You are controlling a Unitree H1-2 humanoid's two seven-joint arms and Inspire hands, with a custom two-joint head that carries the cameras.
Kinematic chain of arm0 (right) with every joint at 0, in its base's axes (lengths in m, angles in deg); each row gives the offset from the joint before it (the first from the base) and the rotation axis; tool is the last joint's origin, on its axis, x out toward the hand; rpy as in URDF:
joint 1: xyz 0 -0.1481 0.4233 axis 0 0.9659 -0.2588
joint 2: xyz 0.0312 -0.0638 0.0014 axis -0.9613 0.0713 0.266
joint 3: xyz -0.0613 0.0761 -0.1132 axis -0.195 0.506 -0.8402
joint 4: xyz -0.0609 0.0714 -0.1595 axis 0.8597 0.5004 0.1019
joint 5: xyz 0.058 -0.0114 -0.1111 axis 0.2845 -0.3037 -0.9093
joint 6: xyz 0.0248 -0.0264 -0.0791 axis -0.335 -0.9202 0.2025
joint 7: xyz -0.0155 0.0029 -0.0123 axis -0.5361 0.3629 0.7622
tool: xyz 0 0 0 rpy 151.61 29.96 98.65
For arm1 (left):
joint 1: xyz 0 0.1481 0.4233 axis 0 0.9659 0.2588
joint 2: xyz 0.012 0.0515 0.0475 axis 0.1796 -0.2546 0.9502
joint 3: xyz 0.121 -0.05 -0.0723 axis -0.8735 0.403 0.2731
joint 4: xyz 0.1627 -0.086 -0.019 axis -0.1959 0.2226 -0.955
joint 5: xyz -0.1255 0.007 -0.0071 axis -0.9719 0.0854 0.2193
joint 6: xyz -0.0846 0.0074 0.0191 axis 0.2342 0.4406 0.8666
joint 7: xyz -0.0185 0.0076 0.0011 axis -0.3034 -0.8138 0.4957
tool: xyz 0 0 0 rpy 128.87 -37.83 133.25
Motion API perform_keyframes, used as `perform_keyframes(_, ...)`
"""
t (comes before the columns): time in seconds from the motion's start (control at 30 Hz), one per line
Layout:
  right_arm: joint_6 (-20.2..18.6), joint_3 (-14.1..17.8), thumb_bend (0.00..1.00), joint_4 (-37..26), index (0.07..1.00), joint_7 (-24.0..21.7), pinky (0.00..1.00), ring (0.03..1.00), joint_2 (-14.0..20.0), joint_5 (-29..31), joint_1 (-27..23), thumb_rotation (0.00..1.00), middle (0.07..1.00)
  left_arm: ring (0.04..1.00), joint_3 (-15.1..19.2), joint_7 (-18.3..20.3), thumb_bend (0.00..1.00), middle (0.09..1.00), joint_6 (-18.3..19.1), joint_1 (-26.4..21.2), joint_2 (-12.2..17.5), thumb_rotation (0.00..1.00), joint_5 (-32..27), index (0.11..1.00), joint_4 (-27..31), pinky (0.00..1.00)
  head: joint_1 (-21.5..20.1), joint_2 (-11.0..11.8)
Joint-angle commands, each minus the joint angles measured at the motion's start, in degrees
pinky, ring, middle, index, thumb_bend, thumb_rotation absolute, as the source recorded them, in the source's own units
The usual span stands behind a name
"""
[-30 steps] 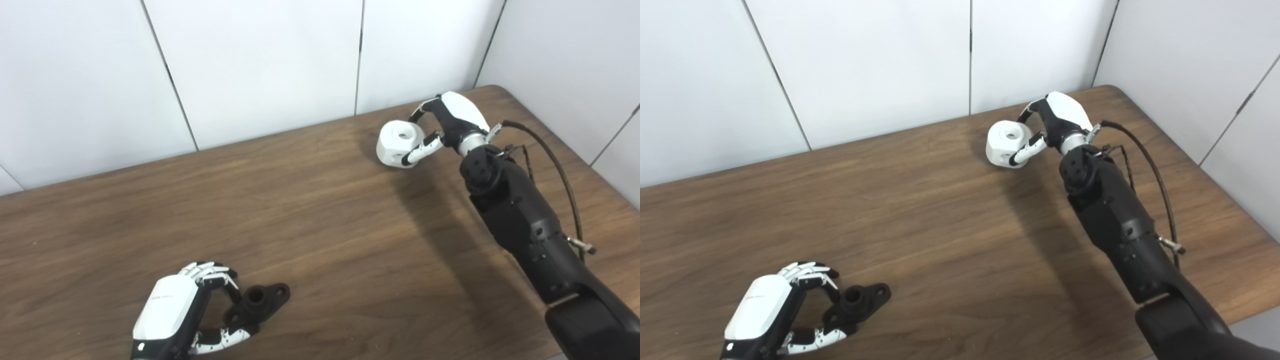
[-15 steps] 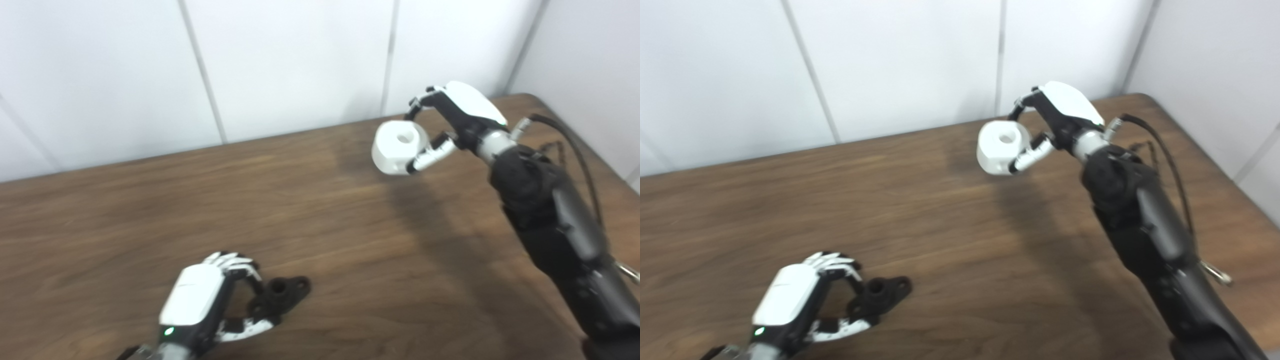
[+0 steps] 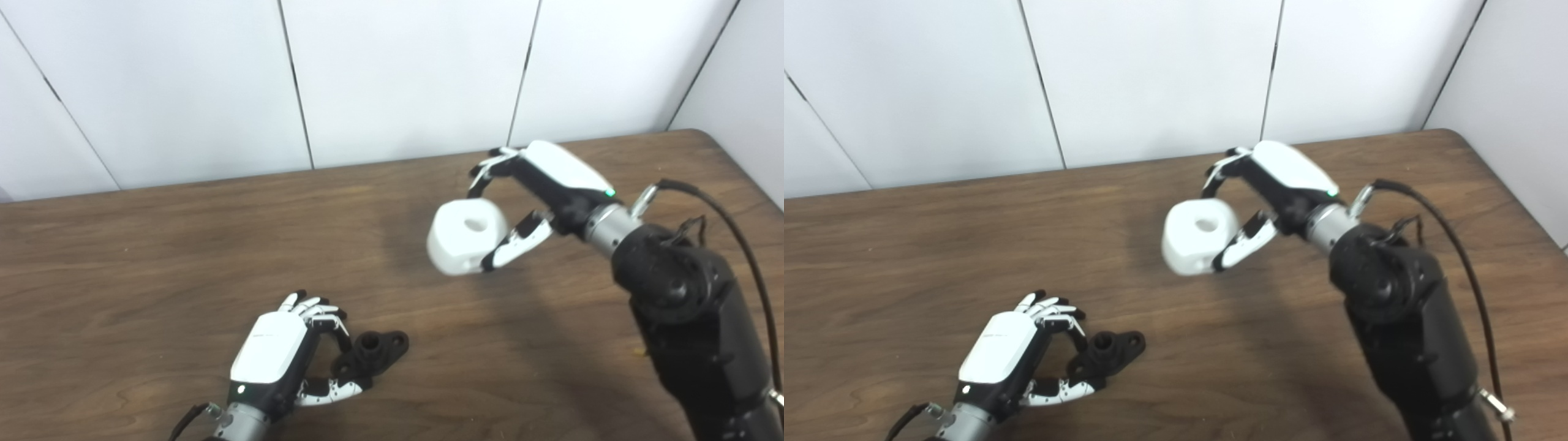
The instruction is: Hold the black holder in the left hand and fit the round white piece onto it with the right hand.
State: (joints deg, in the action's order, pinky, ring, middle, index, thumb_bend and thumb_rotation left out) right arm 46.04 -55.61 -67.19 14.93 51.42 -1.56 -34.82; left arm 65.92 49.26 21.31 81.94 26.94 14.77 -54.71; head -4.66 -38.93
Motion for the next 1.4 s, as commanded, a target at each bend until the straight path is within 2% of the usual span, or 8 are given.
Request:
perform_keyframes(0.0, 0.0, -0.3, 0.53, -2.6, 0.482, 0.0, 1.00, 0.947, 0.0, -1.3, -1.3, 0.14, 0.819, 0.869, -1.5, 2.0, 0.52, 0.768, 0.6, 0.1, -0.3, 0.05, 1.8, 0.487, -1.7, 0.98, 0.3, -0.2)
perform_keyframes(0.3, 0.1, -1.5, 0.53, -5.2, 0.481, -0.3, 1.00, 0.949, -3.3, 0.5, -0.2, 0.14, 0.818, 0.875, -2.5, 3.0, 0.52, 0.777, 2.8, -0.3, -1.7, 0.05, 2.5, 0.487, -1.3, 0.99, 3.3, -1.1)
perform_keyframes(0.5, 0.7, -3.0, 0.53, -5.7, 0.481, 0.3, 1.00, 0.958, -3.7, 1.6, 0.7, 0.14, 0.820, 0.875, -3.1, 2.4, 0.52, 0.778, 3.0, -0.5, -2.4, 0.05, 3.1, 0.487, -1.7, 0.99, 5.0, -2.2)
perform_keyframes(1.0, 2.5, -7.8, 0.53, -4.4, 0.480, 2.9, 1.00, 0.936, -5.2, 1.4, 1.4, 0.14, 0.809, 0.878, -3.0, 1.9, 0.52, 0.780, 3.1, -1.0, -3.0, 0.05, 2.6, 0.487, -2.3, 0.99, 5.0, -3.4)
perform_keyframes(1.37, 2.8, -9.5, 0.53, -3.8, 0.480, 4.2, 1.00, 0.953, -5.4, 2.2, 2.6, 0.14, 0.817, 0.877, -3.1, 1.9, 0.52, 0.781, 3.0, -1.3, -3.2, 0.05, 2.6, 0.487, -2.5, 0.99, 5.1, -3.7)
